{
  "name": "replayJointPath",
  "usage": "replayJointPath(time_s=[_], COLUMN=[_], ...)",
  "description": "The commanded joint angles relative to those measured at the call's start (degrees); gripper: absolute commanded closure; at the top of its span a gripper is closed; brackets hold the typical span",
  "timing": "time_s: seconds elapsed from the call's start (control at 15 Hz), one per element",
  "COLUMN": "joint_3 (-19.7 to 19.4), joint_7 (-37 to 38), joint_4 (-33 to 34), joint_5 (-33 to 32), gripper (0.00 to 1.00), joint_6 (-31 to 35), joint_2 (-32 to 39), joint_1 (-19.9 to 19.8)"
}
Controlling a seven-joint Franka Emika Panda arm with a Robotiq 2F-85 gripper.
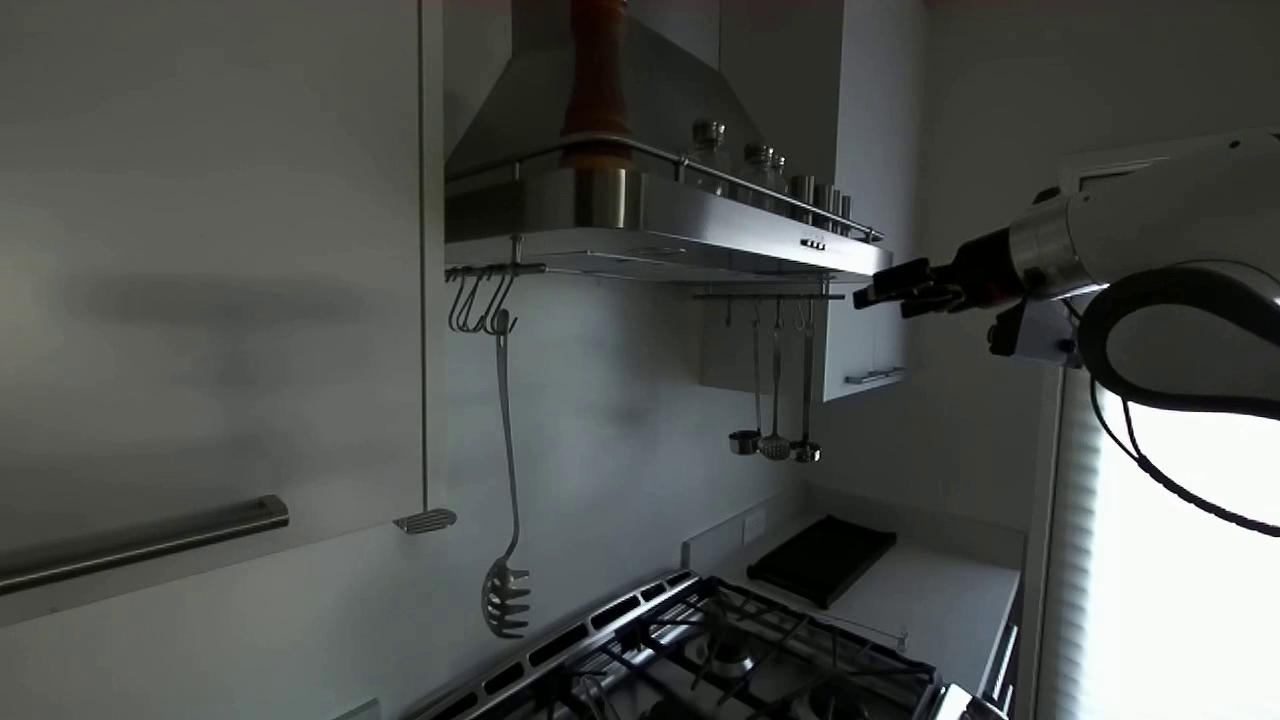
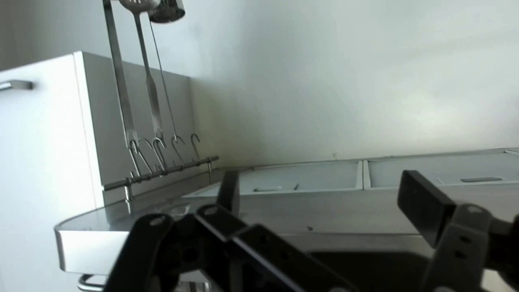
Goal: Press the leftmost button on the stove fun on and off
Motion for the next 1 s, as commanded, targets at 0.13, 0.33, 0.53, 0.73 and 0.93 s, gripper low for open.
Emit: replayJointPath(time_s=[0.13, 0.33, 0.53, 0.73, 0.93], joint_3=[0.14, -0.42, -1.01, -1.90, -3.69], joint_7=[5.98, 6.34, 6.46, 5.31, 2.19], joint_4=[-3.06, -3.93, -4.68, -5.41, -6.54], joint_5=[1.85, 3.04, 4.14, 5.12, 5.96], gripper=[0.00, 0.00, 0.00, 0.00, 0.00], joint_6=[-12.85, -18.97, -22.87, -25.83, -27.47], joint_2=[-4.86, -6.10, -7.05, -7.41, -7.46], joint_1=[-0.16, 0.77, 1.13, 1.72, 3.68])
